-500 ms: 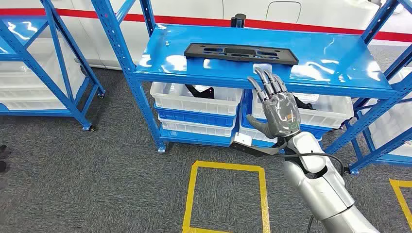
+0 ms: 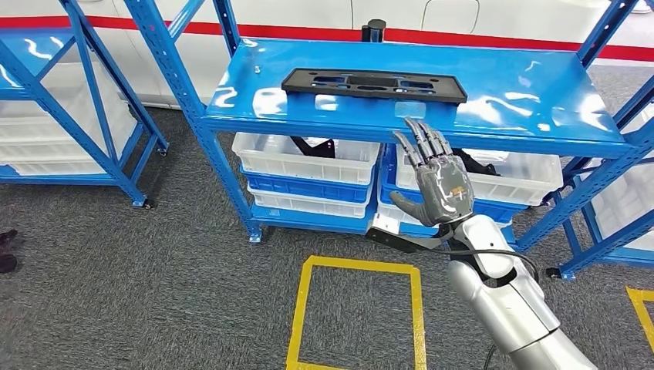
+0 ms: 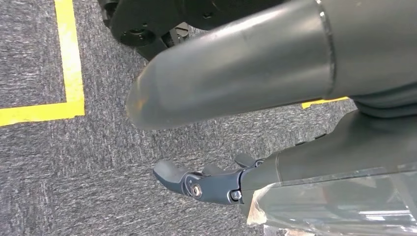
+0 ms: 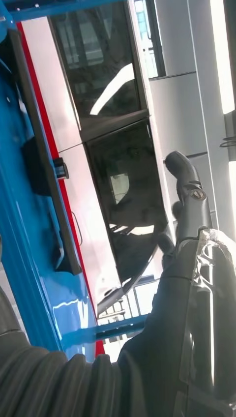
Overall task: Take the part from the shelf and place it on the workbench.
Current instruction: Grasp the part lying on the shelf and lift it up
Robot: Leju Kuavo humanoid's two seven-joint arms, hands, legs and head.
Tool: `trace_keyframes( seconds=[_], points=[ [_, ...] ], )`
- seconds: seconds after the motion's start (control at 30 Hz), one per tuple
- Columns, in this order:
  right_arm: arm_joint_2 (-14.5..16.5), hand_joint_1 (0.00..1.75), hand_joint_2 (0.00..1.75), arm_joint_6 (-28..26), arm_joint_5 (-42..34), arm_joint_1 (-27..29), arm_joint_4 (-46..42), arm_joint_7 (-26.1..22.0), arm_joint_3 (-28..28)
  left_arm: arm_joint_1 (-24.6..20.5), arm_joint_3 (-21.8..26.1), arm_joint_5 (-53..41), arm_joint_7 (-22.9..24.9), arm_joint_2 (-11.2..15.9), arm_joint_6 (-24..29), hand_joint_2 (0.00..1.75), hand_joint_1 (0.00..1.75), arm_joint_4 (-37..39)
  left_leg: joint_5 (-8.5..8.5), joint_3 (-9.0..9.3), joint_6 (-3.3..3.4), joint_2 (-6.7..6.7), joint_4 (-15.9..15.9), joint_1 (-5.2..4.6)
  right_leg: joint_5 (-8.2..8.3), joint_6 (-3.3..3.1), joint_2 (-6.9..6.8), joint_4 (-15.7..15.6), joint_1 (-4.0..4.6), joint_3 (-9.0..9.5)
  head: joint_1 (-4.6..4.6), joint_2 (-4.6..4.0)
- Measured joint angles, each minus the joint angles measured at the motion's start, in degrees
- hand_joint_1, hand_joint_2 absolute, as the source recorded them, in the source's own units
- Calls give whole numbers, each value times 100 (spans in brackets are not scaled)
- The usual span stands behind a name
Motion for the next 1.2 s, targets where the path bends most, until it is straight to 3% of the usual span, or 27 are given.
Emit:
trace_keyframes(
  seconds=[0.07,0.13,0.17,0.2,0.23,0.3,0.37,0.47,0.53,0.63,0.67,0.7,0.73,0.8,0.87,1.2],
  points=[
    [4,0,175,-1,-31,-5,5,-2,9,-8,0,4,2,1,-1,0,0,1,-228,-260,-48,182,523,8,-40,-82,-36,-7,3,57,-25,0],
    [7,0,175,3,-105,10,22,-8,23,-12,0,8,4,-4,-3,0,0,1,-478,-736,-74,289,1304,14,-84,-146,-80,-6,31,100,-37,0],
    [10,0,175,9,-152,24,36,-13,34,-6,0,8,7,-8,-4,0,0,2,-491,-925,-73,305,1550,15,-103,-170,-98,-6,45,122,-37,0],
    [16,0,175,22,-195,38,49,-16,46,2,0,8,13,-11,-4,0,0,2,-385,-1010,-61,310,1579,16,-123,-187,-110,-6,56,148,-36,0],
    [23,0,175,35,-229,47,61,-19,60,8,0,8,19,-11,-2,0,0,3,-175,-981,-38,314,1383,15,-144,-195,-117,-6,63,179,-37,0],
    [35,0,175,54,-269,54,74,-20,80,11,0,8,40,-6,8,0,0,4,295,-696,27,335,623,-2,-191,-183,-120,-9,81,240,-36,0],
    [39,0,175,54,-291,66,86,-20,87,-2,-1,3,60,-3,15,0,0,5,455,-488,66,357,123,-42,-225,-140,-124,-17,110,255,-32,0],
    [44,0,175,48,-305,124,101,-20,89,-14,-2,-2,68,-6,21,0,0,5,418,-436,116,341,2,-69,-249,-46,-148,-65,125,262,-30,0],
    [50,0,175,43,-308,144,101,-22,89,-18,-1,-1,67,-12,30,0,0,5,430,-350,181,323,-94,-50,-338,-15,-154,112,137,181,-26,0],
    [51,0,175,40,-308,179,117,-29,91,-38,0,-1,75,-22,47,0,0,5,394,-265,256,293,-138,-52,-663,-73,-125,1146,144,-411,-14,0],
    [51,0,175,40,-309,205,128,-31,92,-38,0,-1,81,-27,51,0,0,5,371,-243,268,275,-137,-57,-712,-67,-117,1436,144,-613,-11,0],
    [51,0,175,41,-309,229,138,-31,92,-35,0,-1,84,-32,51,0,0,5,346,-217,271,254,-136,-63,-675,-38,-113,1533,142,-720,-9,0],
    [51,0,175,41,-307,243,146,-31,91,-33,0,-1,86,-37,51,0,0,5,317,-181,266,234,-133,-65,-541,9,-113,1387,140,-702,-7,0],
    [51,0,175,37,-296,249,152,-27,90,-32,0,-1,87,-46,51,0,0,5,258,-102,244,204,-129,-65,-175,99,-113,728,136,-448,-2,0],
    [51,0,175,34,-287,246,153,-24,90,-32,0,-1,87,-51,51,0,0,5,230,-62,231,194,-127,-65,6,133,-113,351,134,-283,0,0],
    [51,0,175,34,-287,246,153,-24,90,-32,0,-1,87,-51,51,0,0,5,230,-62,231,194,-127,-65,6,133,-113,351,134,-283,0,0]
  ],
)
